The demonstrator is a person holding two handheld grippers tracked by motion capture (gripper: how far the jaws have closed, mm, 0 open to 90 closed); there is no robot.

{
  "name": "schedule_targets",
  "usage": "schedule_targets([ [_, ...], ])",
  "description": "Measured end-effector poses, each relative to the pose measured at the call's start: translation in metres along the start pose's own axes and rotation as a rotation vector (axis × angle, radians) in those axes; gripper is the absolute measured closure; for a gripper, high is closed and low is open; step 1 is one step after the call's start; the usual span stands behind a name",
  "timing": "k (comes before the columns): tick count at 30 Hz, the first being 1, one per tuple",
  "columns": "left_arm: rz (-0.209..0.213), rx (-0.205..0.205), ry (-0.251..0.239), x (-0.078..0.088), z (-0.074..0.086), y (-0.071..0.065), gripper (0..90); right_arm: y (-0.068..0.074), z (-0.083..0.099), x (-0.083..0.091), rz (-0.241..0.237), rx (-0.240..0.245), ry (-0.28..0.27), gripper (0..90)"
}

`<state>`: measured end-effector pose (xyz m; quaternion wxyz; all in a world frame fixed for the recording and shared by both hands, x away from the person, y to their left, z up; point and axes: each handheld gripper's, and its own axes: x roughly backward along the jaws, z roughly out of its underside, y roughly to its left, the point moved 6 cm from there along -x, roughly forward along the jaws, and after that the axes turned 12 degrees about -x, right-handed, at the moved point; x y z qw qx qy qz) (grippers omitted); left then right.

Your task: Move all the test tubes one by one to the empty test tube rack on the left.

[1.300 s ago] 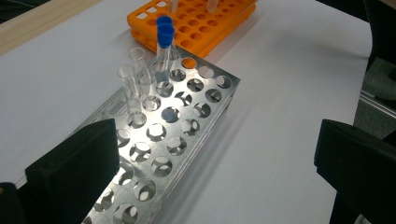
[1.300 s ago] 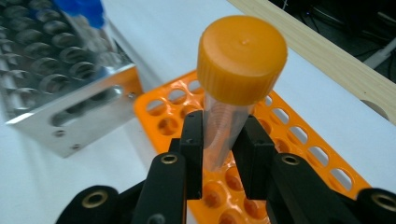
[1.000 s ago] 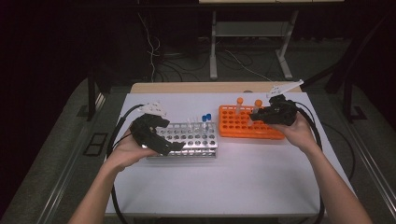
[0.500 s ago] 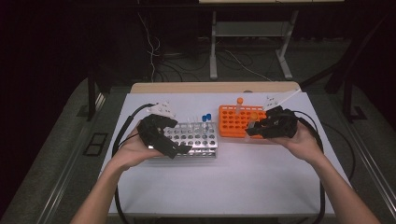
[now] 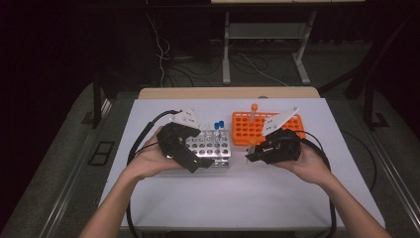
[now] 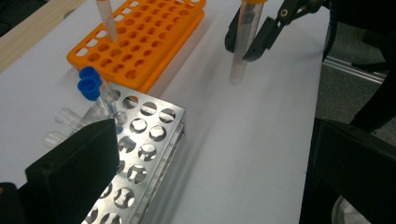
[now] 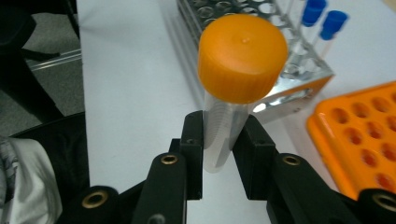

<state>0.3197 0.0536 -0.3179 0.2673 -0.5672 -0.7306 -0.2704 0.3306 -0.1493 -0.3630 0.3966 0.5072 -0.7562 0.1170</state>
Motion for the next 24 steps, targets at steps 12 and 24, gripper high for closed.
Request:
schedule_targets([
  [12,0.048,-0.05,0.019,-0.014,-0.012,-0.012,0.5,0.026,-0.004,-0.022,-0.053,0.052,0.039,73.5],
  [24,0.12,-0.118,0.055,-0.027,-0.017,-0.026,13.8,0.049,-0.006,-0.043,-0.095,0.095,0.066,73.4],
])
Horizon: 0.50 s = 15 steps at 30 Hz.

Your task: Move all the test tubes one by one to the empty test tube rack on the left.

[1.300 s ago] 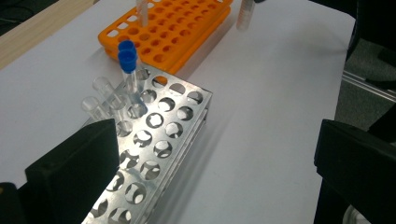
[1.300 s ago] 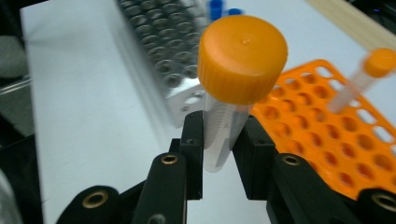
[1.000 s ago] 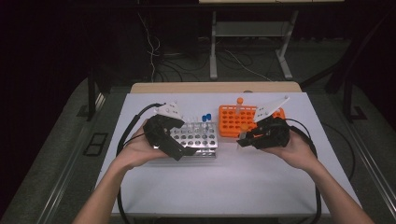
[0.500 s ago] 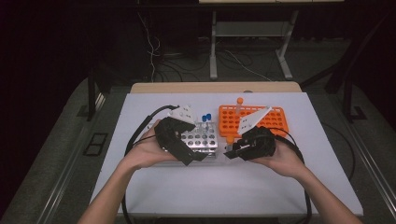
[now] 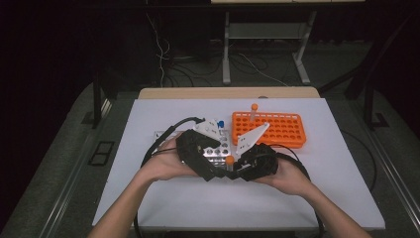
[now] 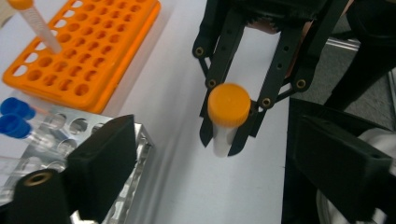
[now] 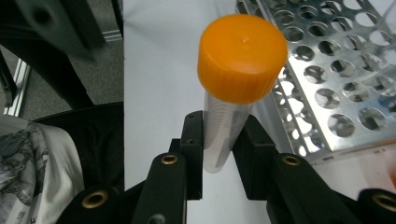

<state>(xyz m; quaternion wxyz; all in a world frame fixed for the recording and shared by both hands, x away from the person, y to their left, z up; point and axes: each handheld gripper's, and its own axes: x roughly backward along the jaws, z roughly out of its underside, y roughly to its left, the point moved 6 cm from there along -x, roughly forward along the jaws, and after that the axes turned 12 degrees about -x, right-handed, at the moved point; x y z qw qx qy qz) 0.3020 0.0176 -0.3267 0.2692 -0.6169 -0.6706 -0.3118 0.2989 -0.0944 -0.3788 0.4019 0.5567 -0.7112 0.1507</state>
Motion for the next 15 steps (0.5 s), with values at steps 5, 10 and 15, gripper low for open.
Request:
schedule_targets([
  [5,0.031,-0.03,0.016,-0.003,0.0,-0.004,27.6,0.006,-0.002,-0.005,-0.01,0.012,0.001,73.4],
  [10,0.064,-0.054,0.029,-0.006,0.002,-0.006,50.2,0.01,-0.004,-0.01,-0.017,0.024,0.004,73.5],
  [15,0.081,-0.06,0.043,-0.008,0.003,-0.007,67.6,0.013,-0.004,-0.013,-0.019,0.026,0.004,73.4],
])
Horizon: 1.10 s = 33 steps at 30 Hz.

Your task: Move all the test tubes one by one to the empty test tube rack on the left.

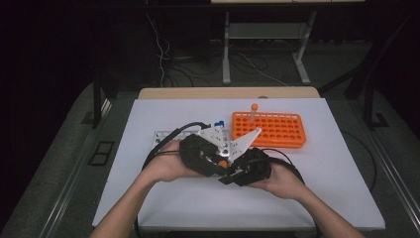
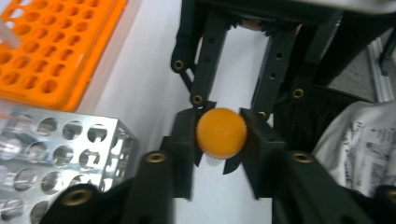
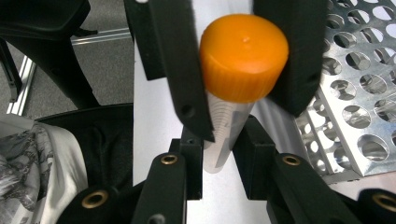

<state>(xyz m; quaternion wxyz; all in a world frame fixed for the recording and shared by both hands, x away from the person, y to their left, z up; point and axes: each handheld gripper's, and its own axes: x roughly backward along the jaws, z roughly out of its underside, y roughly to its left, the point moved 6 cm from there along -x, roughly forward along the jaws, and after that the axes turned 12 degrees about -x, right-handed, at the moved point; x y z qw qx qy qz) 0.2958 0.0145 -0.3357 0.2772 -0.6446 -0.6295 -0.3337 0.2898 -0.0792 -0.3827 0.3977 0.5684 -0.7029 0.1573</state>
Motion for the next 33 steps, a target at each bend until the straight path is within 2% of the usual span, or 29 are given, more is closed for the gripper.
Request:
schedule_targets([
  [3,0.007,0.001,0.007,0.0,0.001,0.0,68.1,0.0,0.001,-0.001,-0.002,0.002,0.003,72.9],
  [6,-0.006,0.006,0.009,0.003,0.002,0.002,68.2,0.0,0.001,0.0,0.01,0.002,0.003,65.2],
  [15,-0.073,0.042,-0.014,0.027,0.007,0.014,68.3,-0.007,0.007,0.016,0.055,-0.027,-0.031,48.4],
  [29,-0.183,0.094,-0.013,0.061,0.023,0.038,68.3,-0.025,0.027,0.044,0.115,-0.127,-0.101,9.0],
  [31,-0.202,0.105,-0.013,0.065,0.027,0.042,68.4,-0.028,0.031,0.049,0.12,-0.146,-0.118,8.9],
  [33,-0.215,0.113,-0.013,0.067,0.029,0.046,68.4,-0.031,0.034,0.052,0.132,-0.168,-0.124,0.5],
])
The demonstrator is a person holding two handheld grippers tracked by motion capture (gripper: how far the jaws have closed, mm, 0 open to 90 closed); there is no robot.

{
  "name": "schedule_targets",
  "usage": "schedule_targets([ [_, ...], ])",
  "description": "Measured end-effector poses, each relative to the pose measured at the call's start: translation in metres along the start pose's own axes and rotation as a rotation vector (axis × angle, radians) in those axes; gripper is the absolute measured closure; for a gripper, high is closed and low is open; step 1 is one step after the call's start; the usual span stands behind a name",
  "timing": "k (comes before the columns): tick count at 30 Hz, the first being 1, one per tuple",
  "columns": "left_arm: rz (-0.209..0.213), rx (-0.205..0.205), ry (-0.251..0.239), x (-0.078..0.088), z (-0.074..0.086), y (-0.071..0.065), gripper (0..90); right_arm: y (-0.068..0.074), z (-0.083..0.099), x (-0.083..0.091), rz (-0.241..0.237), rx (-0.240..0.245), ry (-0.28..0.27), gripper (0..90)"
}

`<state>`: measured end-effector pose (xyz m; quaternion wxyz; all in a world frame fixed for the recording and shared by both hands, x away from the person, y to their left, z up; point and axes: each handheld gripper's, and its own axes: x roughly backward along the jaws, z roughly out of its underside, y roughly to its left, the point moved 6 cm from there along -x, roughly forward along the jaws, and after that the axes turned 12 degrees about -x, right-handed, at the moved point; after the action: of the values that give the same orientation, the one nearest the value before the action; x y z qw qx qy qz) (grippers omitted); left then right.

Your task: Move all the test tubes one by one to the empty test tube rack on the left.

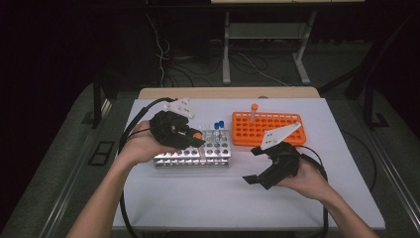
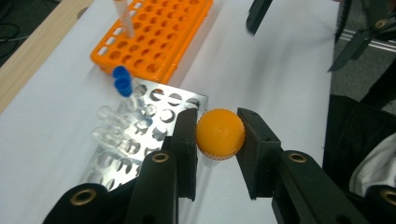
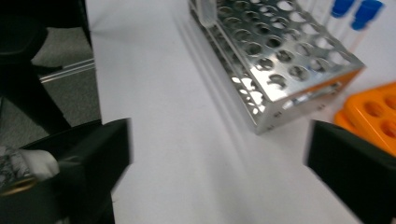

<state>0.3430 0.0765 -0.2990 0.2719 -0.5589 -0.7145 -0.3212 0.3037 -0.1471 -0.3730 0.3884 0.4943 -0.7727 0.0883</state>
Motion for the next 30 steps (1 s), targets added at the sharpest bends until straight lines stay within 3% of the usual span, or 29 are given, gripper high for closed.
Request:
schedule_targets([
  [9,-0.049,0.02,0.026,-0.002,0.007,0.022,68.5,-0.02,0.008,0.014,0.029,-0.057,-0.012,0.3],
  [30,-0.116,0.088,0.06,-0.025,0.024,0.078,68.6,-0.041,0.016,0.032,0.077,-0.095,-0.003,0.3],
])
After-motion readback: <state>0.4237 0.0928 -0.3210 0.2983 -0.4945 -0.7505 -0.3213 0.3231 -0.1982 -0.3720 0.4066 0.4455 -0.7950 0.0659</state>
